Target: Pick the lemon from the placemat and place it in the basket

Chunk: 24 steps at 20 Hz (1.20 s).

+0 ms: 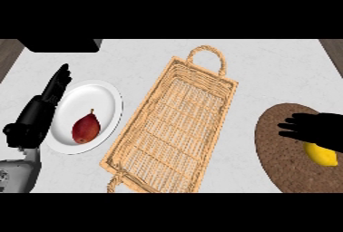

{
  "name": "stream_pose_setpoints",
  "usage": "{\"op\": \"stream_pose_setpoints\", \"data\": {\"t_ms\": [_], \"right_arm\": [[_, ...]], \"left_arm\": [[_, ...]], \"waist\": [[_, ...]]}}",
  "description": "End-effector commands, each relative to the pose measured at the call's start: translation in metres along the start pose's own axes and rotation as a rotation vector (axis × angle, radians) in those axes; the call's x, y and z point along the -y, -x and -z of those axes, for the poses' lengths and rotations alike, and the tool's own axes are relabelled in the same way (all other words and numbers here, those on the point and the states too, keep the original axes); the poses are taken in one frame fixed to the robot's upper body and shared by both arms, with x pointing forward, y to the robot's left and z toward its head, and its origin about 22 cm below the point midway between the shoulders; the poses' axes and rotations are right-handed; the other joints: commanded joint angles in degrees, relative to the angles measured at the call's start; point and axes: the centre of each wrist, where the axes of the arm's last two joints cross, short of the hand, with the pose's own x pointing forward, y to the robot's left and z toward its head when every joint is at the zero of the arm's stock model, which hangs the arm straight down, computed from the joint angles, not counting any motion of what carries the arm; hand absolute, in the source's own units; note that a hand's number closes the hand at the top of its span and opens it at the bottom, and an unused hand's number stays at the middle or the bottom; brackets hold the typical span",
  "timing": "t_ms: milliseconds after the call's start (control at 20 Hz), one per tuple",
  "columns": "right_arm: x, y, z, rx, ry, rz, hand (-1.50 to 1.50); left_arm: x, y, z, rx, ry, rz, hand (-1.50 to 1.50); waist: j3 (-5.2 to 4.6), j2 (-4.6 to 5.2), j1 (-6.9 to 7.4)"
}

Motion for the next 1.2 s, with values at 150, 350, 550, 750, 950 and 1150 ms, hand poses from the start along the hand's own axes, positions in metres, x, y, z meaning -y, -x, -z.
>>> {"op": "stream_pose_setpoints", "data": {"t_ms": [150, 350, 550, 750, 950, 1150], "right_arm": [[-0.016, 0.016, 0.001, 0.033, -0.019, 0.047, -1.50], [-0.033, 0.001, 0.011, 0.032, -0.042, 0.027, -1.50], [-0.029, 0.021, -0.004, 0.010, -0.036, 0.052, -1.50], [-0.036, 0.009, 0.028, -0.017, -0.052, 0.030, -1.50], [-0.049, 0.025, 0.026, 0.003, -0.065, 0.051, -1.50], [-0.055, 0.009, 0.035, -0.006, -0.037, 0.094, 1.50]], "left_arm": [[0.001, -0.005, 0.017, -0.003, 0.003, 0.011, 0.00], [0.003, -0.006, 0.002, -0.011, -0.009, -0.015, 0.00], [0.007, -0.014, -0.010, 0.005, -0.014, 0.018, 0.00], [0.002, 0.009, -0.006, -0.002, -0.007, 0.008, 0.00], [-0.008, 0.004, -0.010, 0.009, -0.001, 0.012, 0.00], [0.005, -0.003, 0.014, 0.014, -0.014, -0.007, 0.00]], "waist": [[-0.01, 0.06, -0.11], [-0.01, -0.01, -0.14], [0.00, -0.06, 0.11], [-0.02, 0.00, 0.01], [0.00, 0.01, 0.32], [-0.02, -0.03, -0.34]]}}
